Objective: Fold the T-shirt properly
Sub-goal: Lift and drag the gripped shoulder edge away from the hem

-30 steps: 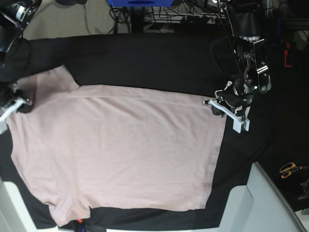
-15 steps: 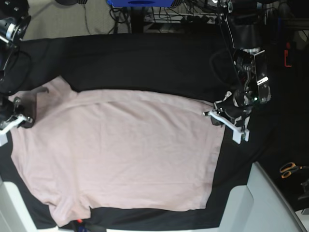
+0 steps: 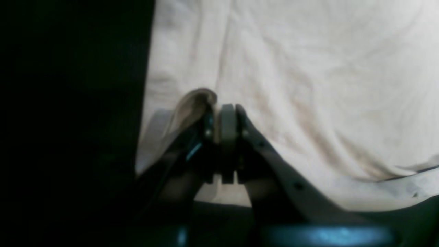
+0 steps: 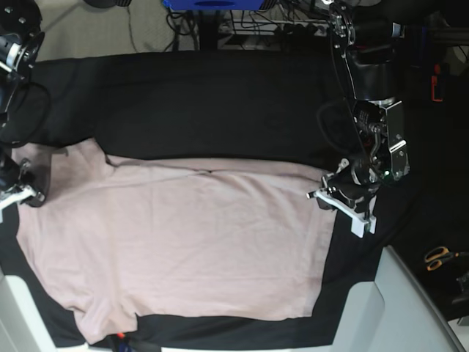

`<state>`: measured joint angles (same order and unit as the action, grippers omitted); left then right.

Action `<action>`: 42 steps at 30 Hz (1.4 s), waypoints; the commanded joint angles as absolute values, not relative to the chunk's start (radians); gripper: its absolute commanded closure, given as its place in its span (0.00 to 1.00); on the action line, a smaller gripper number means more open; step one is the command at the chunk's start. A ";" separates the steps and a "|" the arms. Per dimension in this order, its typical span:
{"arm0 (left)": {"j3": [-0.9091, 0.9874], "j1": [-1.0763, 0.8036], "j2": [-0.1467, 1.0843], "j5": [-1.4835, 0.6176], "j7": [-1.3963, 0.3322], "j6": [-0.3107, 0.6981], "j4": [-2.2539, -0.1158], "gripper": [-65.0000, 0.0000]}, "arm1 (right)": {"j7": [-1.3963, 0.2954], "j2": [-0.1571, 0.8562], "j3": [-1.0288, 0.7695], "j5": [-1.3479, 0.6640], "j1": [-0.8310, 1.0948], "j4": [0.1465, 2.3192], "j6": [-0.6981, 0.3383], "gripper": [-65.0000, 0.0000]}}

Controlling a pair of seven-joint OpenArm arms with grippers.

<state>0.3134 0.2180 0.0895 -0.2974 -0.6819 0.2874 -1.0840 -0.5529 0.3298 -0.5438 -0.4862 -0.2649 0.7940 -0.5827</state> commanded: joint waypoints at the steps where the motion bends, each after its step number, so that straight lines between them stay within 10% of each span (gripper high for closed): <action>1: 0.314 0.248 0.093 -0.286 -0.665 0.294 -1.099 1.00 | -0.524 0.351 -0.549 -0.504 -0.288 0.805 -0.587 1.00; 42: 0.139 0.377 0.067 -0.136 -0.265 0.292 -0.817 1.00 | -0.378 0.340 -0.547 -0.504 -0.295 0.805 -0.541 1.00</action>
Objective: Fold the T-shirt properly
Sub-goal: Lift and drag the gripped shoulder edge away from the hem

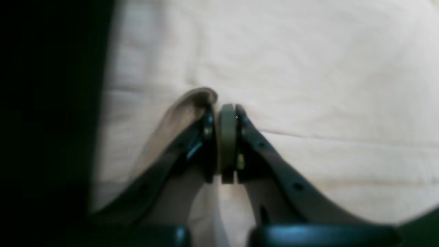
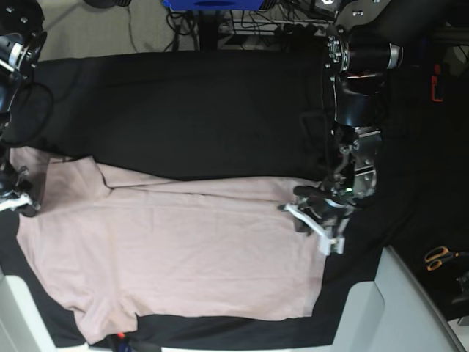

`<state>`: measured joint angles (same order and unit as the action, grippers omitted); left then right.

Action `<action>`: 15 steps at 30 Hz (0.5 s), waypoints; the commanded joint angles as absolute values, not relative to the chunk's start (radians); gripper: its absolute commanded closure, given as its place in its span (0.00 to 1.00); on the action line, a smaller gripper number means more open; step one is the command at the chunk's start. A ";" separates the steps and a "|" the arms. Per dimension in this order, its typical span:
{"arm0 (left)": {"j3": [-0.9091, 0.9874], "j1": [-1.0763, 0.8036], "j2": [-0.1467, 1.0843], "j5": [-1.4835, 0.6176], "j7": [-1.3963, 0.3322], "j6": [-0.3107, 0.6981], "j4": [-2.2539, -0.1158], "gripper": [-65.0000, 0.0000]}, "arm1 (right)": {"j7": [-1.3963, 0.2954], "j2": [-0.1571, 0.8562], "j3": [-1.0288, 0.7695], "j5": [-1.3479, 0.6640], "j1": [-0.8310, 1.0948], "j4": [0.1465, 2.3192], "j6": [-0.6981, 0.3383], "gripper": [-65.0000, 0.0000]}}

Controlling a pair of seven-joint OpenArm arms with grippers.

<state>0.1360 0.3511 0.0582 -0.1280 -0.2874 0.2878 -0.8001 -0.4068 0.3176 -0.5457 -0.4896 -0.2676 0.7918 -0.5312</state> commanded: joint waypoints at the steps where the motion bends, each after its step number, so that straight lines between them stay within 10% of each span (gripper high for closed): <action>1: 0.125 0.377 0.068 -0.137 -0.265 0.292 -0.817 1.00 | -0.380 0.340 -0.547 -0.504 -0.297 0.805 -0.541 1.00; 15: 0.122 0.389 0.096 -0.142 -0.265 0.292 -0.817 1.00 | -0.377 0.343 -0.367 -0.504 -0.386 0.763 -0.535 1.00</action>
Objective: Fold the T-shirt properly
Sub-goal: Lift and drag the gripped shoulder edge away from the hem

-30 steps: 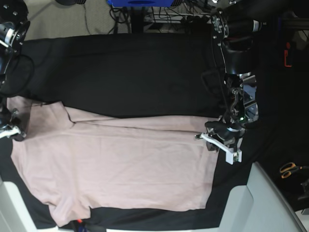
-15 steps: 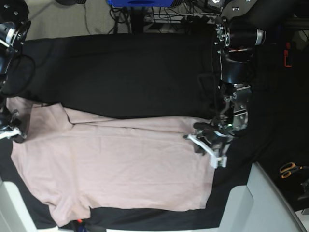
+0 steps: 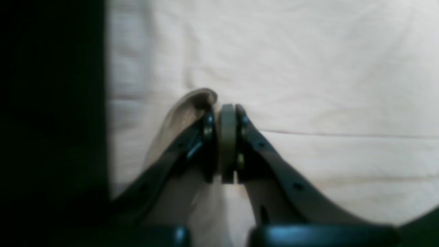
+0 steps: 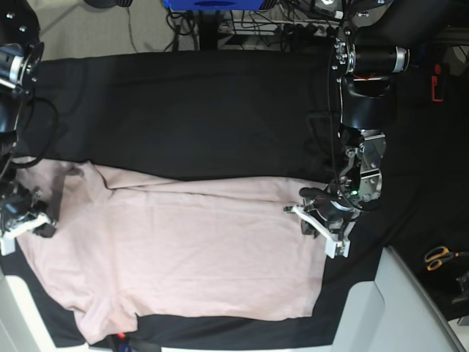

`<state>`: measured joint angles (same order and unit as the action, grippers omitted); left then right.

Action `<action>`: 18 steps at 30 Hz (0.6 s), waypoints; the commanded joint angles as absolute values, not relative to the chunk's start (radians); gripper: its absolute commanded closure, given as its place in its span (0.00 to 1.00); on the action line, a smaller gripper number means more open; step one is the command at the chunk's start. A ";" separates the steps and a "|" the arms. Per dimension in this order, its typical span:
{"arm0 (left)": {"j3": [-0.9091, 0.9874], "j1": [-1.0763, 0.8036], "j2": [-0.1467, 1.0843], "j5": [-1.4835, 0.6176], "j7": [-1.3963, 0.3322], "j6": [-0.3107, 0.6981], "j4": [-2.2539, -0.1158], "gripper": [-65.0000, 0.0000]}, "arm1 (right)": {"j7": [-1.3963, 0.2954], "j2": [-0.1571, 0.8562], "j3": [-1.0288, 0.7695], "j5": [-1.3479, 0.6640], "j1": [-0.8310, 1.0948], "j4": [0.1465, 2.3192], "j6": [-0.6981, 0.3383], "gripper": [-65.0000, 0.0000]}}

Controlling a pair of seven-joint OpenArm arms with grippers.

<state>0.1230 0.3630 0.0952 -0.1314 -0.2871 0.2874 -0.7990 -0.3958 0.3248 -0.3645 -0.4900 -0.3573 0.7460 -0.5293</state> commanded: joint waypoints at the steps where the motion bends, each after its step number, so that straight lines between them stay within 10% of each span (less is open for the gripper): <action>1: 0.122 0.389 0.096 -0.140 -0.265 0.292 -0.817 1.00 | -0.375 0.346 -0.367 -0.504 -0.397 0.740 -0.535 1.00; 18: 0.124 0.389 0.125 -0.142 -0.265 0.292 -0.819 1.00 | -0.292 0.352 -0.240 -0.503 -0.435 0.687 -0.542 1.00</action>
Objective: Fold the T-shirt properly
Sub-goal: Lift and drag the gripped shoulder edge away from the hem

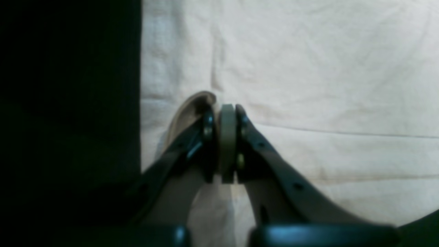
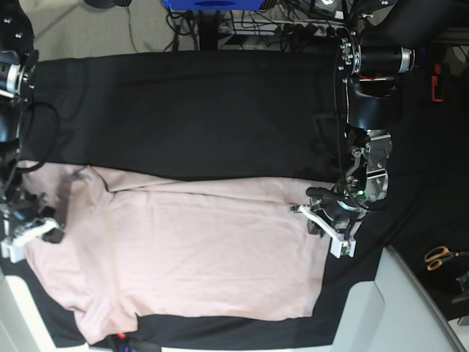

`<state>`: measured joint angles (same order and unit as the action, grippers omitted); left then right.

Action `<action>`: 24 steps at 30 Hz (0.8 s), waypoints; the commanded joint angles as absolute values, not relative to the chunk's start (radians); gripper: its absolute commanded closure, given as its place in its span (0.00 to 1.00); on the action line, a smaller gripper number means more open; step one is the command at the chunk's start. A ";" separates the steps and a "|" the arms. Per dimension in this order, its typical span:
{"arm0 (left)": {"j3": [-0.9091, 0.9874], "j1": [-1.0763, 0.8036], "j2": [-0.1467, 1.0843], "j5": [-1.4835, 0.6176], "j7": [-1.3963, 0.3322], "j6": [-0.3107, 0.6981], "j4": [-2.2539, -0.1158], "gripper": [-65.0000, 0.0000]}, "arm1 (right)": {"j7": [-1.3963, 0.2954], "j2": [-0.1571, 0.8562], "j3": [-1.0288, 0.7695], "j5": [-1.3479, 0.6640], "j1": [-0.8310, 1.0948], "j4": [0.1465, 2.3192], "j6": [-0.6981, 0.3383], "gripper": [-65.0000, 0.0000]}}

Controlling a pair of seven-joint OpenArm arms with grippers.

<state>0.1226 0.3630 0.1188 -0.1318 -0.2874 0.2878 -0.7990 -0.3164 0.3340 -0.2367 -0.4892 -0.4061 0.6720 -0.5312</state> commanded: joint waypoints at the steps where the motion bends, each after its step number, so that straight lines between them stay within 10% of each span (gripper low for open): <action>1: 0.124 0.389 0.125 -0.142 -0.265 0.292 -0.819 1.00 | -0.291 0.352 -0.231 -0.503 -0.440 0.687 -0.541 1.00; 18: 0.124 0.404 0.125 -0.142 -0.265 0.292 -0.819 1.00 | -0.193 0.346 -0.222 -0.503 -0.444 0.685 -0.483 0.98; 24: 0.124 0.418 0.127 -0.142 -0.265 0.292 -0.819 0.92 | -0.183 0.346 -0.229 -0.503 -0.446 0.690 -0.377 0.50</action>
